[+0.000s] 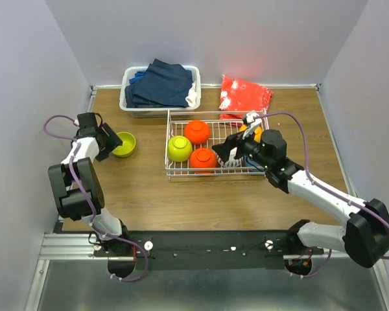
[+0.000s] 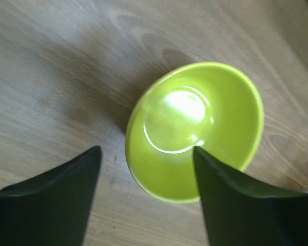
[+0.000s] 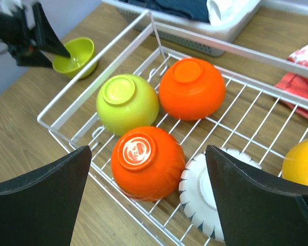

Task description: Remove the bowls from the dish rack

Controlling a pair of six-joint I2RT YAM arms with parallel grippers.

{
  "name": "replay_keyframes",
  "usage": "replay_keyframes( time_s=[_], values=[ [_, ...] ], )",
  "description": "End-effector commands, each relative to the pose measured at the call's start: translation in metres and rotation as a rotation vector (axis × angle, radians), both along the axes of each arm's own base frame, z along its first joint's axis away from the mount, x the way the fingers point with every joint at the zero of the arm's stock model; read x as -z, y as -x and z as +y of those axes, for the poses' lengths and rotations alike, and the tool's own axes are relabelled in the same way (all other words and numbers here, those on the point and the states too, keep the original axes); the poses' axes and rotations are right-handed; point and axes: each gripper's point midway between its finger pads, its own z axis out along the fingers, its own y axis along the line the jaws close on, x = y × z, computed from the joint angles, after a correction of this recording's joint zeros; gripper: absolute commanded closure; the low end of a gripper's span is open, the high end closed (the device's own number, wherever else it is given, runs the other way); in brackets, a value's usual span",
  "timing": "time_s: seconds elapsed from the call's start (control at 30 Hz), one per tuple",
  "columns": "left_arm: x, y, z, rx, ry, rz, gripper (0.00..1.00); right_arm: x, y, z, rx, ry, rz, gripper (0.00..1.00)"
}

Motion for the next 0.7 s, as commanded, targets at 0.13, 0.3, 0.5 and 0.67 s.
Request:
replay_keyframes(
  time_s=[0.13, 0.3, 0.5, 0.67],
  values=[
    [-0.081, 0.003, -0.019, 0.081, -0.198, -0.164, 0.04, 0.011, -0.008, 0.026, -0.091, 0.044, 0.104, 0.0],
    [-0.134, 0.016, -0.05, 0.166, -0.35, -0.306, 0.01, 0.028, -0.013, 0.033, -0.104, 0.096, 0.193, 0.0],
    [-0.167, 0.051, -0.091, 0.312, -0.454, -0.463, 0.01, 0.038, -0.034, 0.033, -0.062, 0.18, 0.22, 0.0],
    [-0.192, 0.082, -0.106, 0.338, -0.452, -0.657, 0.01, 0.047, -0.055, 0.033, 0.003, 0.248, 0.267, 0.0]
  ],
)
